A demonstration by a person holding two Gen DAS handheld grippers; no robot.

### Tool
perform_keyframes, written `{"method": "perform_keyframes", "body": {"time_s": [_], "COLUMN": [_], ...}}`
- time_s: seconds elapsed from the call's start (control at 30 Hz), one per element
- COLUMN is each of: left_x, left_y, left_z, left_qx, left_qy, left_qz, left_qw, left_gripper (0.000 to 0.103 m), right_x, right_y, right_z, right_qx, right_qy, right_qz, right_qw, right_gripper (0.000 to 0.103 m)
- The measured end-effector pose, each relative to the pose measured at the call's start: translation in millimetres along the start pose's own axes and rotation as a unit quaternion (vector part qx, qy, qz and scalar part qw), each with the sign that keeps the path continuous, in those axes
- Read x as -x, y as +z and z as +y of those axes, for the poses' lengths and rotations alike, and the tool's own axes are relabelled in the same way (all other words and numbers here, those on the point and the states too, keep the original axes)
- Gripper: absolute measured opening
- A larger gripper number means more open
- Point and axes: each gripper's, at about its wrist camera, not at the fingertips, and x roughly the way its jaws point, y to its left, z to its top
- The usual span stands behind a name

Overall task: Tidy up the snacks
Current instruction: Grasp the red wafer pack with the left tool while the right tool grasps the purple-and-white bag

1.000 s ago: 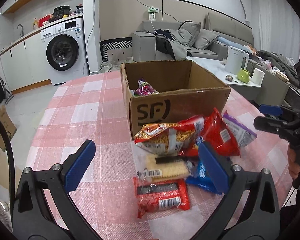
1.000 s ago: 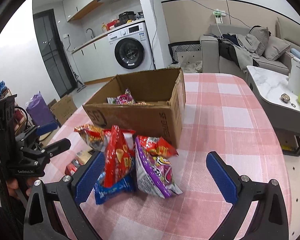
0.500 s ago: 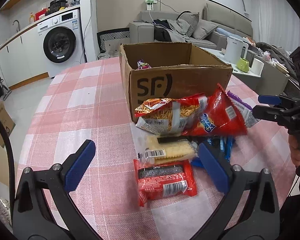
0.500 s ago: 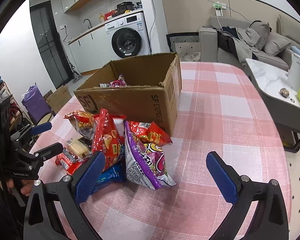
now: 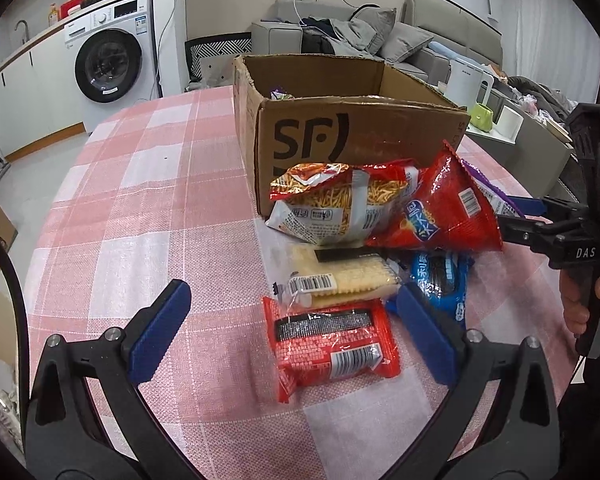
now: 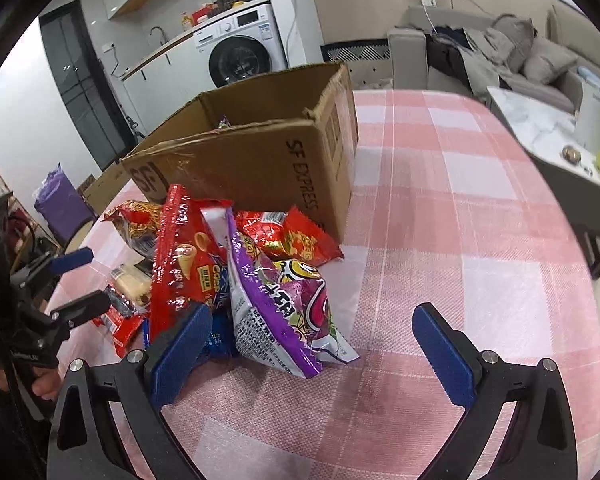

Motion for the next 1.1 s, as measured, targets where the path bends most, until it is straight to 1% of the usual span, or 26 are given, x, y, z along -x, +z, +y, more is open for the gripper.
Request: {"method": "perform_keyframes", "body": {"time_s": [0.07,0.33,0.5,0.63,0.73,0.8,0.83,0.93,1.0,1.1], "left_x": [-2.8,-9.5,-12.2,-17.3,-20.7,-22.8,-23.8,-25.8,-28.2,-32.4], "left_y": [0.2,-5.6,-9.7,-12.4,-15.0,-16.5,-17.0,-18.1,-19.0,-19.9], "left_z": [0.0,-7.2,-11.1,-12.3,-12.4,-12.2,-11.9,-10.4,-9.8,-9.5], "left_qx": [-0.004,-0.032,-0.040,-0.043,-0.045,-0.048,-0.048,-0.046,-0.046,-0.044], "left_qy": [0.005,0.003,0.002,0.003,-0.003,-0.008,-0.010,-0.015,-0.014,-0.013], "left_qz": [0.006,0.026,0.034,0.044,0.051,0.057,0.059,0.062,0.065,0.074], "left_qw": [1.0000,0.9992,0.9986,0.9981,0.9977,0.9972,0.9970,0.9969,0.9967,0.9962], "left_gripper": [0.103,0.103,0.103,0.103,0.103,0.103,0.103,0.103,0.103,0.103], "right_x": [-2.2,-8.2,-11.9,-12.1,-10.4,-10.2,-9.7,-9.3,-9.3,-9.1], "right_y": [-0.6,-2.1,-3.5,-5.1,-6.1,-5.7,-5.9,-5.5,-5.7,-6.3], "right_z": [0.1,5.9,8.9,9.4,8.9,7.8,7.5,8.5,10.5,11.9], "right_qx": [0.000,0.007,0.010,0.012,0.010,0.009,0.008,0.011,0.015,0.017], "right_qy": [0.001,-0.001,-0.002,0.000,0.002,0.004,0.007,0.012,0.016,0.018], "right_qz": [0.002,0.001,0.004,0.005,0.003,0.003,0.003,0.003,0.002,0.002], "right_qw": [1.000,1.000,1.000,1.000,1.000,1.000,1.000,1.000,1.000,1.000], "right_gripper": [0.101,0.093,0.082,0.078,0.075,0.069,0.068,0.061,0.056,0.054]}}
